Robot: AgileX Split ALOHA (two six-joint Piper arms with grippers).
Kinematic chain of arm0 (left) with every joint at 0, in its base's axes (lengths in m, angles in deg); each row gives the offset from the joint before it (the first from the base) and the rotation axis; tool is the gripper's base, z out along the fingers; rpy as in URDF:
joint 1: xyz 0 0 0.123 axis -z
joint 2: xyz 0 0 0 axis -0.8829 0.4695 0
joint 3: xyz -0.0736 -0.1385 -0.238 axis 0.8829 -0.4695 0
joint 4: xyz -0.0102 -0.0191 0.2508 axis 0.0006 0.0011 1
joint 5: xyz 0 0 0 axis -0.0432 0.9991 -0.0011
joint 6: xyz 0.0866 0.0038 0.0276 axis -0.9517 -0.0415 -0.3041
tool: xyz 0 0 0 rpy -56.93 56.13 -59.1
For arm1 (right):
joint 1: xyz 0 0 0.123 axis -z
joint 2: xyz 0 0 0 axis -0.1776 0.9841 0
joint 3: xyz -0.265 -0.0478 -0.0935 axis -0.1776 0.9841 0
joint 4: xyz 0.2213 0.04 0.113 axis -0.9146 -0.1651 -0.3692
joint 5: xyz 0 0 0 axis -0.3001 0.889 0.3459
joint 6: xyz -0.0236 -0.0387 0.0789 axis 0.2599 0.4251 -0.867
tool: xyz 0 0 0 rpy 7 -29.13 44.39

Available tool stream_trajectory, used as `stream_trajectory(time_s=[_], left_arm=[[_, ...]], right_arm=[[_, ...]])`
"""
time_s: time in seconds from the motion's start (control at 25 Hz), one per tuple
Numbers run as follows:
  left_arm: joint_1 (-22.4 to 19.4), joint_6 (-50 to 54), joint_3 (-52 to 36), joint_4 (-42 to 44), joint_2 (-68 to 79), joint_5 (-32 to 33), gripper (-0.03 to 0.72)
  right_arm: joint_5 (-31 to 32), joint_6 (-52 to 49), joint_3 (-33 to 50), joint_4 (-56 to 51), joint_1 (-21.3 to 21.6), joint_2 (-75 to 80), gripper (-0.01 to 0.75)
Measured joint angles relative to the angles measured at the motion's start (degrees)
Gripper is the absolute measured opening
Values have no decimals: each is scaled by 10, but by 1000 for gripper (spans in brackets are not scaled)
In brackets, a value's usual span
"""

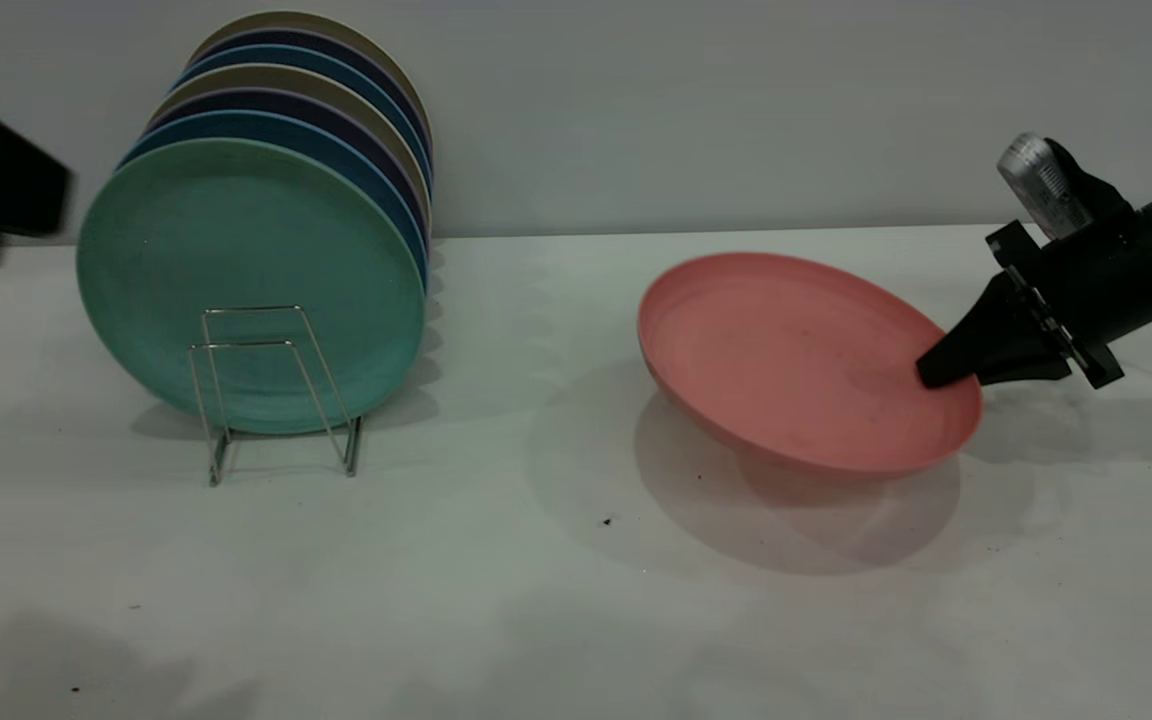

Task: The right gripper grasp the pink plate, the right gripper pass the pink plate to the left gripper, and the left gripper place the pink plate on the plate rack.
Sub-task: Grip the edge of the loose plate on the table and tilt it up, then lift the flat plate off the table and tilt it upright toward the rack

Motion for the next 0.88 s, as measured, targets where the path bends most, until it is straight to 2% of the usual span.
stream_trajectory(time_s=[0.16, 0.4, 0.64, 0.88], left_arm=[[0, -125, 0, -132, 82, -7, 458], [0, -285, 1, -303, 180, -14, 458], [0, -351, 6, -388, 247, 13, 458], [0, -378, 7, -415, 266, 44, 458]], right_arm=[[14, 19, 0, -24, -12, 0, 13], [28, 36, 0, -41, -60, 0, 13], [37, 44, 0, -43, -109, -18, 13], [44, 44, 0, -41, -139, -79, 13]])
